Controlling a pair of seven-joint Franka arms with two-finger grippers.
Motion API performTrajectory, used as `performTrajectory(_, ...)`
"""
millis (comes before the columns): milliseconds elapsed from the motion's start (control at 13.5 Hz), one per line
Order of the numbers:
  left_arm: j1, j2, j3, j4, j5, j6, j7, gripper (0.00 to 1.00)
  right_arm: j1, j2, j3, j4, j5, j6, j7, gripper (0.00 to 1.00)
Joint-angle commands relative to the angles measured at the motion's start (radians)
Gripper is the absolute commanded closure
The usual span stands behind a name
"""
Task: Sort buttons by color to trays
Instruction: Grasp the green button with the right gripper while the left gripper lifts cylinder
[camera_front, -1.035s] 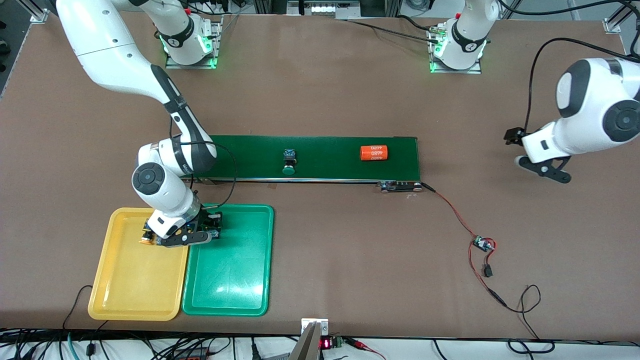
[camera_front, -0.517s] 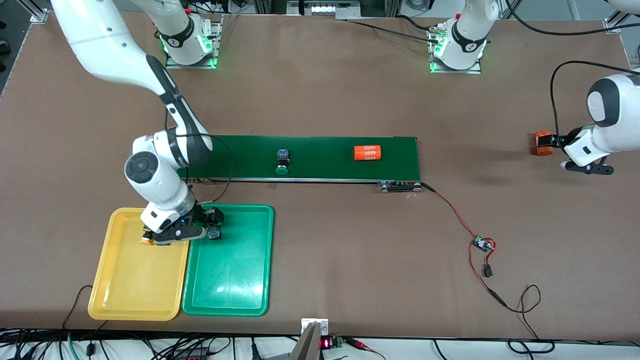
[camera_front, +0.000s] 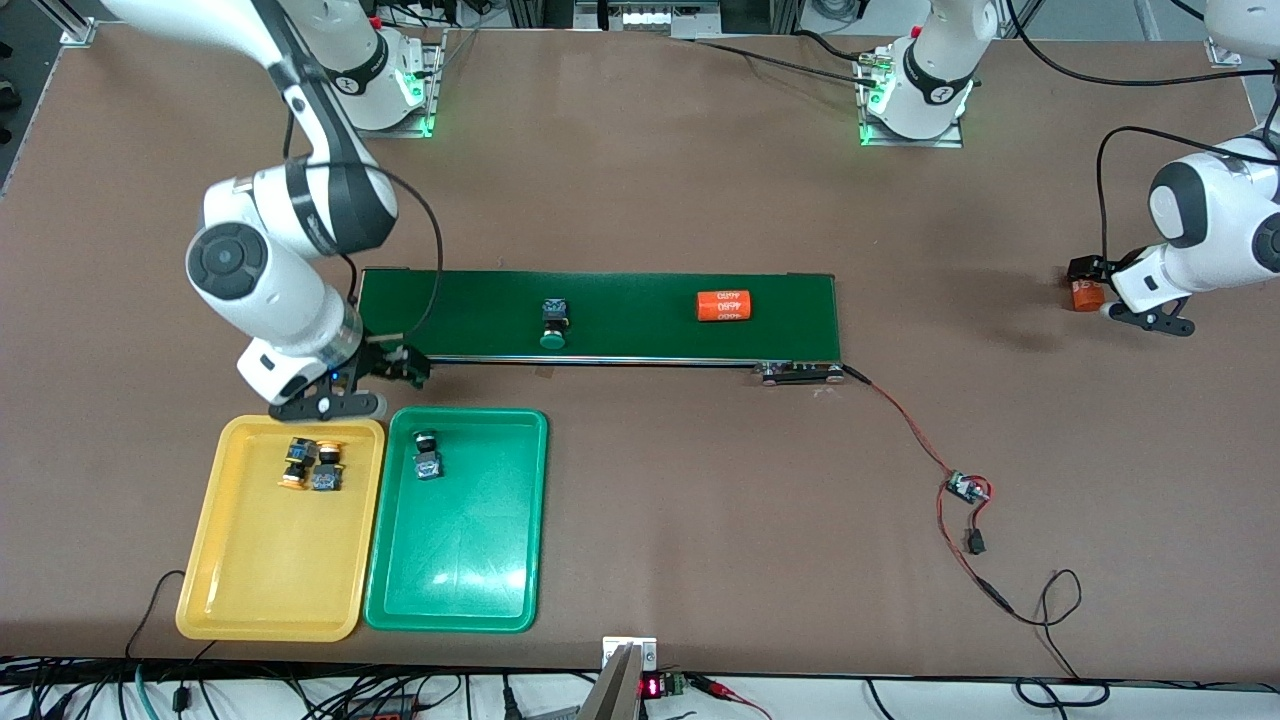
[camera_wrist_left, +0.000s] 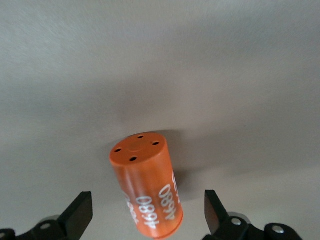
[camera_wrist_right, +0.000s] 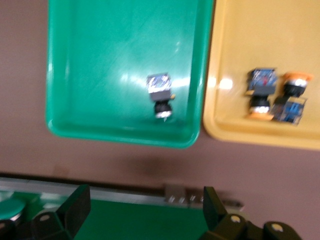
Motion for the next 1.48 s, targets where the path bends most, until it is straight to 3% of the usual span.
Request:
performTrajectory(0,0.009,0.005,0.001,-0.036,0.014,0.077,0.025,0.32,-0.004,-0.119,0.022,-0.147,0.058,-0.002,0.024,0.00)
performTrajectory(296,0.004,-0.003,-0.001,-0.024,0.014,0.057,0.021,0.70,-0.004,-0.176,0.112,-0.243,0.060,0.012,0.112,0.00)
performTrajectory(370,-0.002,-0.029,-0.010,-0.019,0.017,0.022,0.024,0.75,-0.003,-0.176,0.124,-0.249,0.060,0.017,0.133,0.00)
performTrajectory(665,-0.006,-0.070,-0.198,0.180,0.015,-0.338,0.030,0.77,0.039,-0.136,0.141,-0.256,0.060,0.064,0.198,0.00)
performTrajectory(813,-0.010,-0.070,-0.308,0.255,0.015,-0.436,0.030,0.78,0.062,-0.102,0.141,-0.256,0.060,0.099,0.234,0.00)
performTrajectory(1404,-0.025,-0.064,-0.664,0.373,0.017,-0.454,0.183,0.79,0.096,-0.004,0.140,-0.263,0.057,0.196,0.291,0.00)
